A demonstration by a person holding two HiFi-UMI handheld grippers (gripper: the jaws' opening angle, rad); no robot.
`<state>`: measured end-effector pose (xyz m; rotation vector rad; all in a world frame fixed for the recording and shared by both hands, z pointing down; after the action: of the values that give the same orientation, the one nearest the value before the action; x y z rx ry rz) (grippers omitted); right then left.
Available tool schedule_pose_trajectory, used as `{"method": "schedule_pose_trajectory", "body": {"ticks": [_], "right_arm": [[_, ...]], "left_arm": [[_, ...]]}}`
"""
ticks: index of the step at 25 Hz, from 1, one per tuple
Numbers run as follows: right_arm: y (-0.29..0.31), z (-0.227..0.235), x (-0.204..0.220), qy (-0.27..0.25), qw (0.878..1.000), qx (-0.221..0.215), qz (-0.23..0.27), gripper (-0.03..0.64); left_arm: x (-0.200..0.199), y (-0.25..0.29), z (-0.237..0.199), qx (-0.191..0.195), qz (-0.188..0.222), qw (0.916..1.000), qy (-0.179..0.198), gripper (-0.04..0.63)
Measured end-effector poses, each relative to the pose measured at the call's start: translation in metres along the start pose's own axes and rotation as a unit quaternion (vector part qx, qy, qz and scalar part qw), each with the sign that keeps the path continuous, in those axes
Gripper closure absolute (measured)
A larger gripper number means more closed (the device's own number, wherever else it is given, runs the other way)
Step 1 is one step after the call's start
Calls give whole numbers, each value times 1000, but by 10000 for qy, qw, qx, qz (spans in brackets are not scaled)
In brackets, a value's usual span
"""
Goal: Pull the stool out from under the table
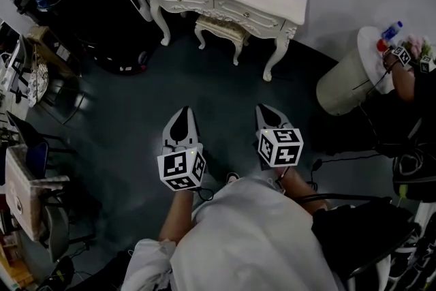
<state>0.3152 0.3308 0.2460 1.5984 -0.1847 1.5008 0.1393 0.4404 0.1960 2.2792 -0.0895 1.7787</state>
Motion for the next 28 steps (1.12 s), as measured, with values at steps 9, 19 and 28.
{"method": "schedule_pose_trajectory", "body": {"ticks": [9, 19, 28], "right_arm": [[63, -20, -35, 202, 9993, 296, 55, 617], [137, -68, -85, 227, 9982, 523, 176, 617], [187, -110, -109, 361, 9967, 682, 254, 617]], "left_arm": [[-27, 59, -58, 306, -53, 9993, 198, 588], [-70, 116, -151, 448, 61, 9987, 220, 588], [-81, 154, -207, 753, -57, 9969, 237, 588]]}}
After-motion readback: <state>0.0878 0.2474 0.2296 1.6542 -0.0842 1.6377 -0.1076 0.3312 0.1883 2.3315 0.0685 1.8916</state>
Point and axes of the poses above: the fingertips, and each gripper's own axes: y forward along the fingers, z to its right, x out of its underside, the point moved 1 cm from there along -y, backward along the fingers, and after that the axes turned 1 degree about x, right-handed, at the moved point
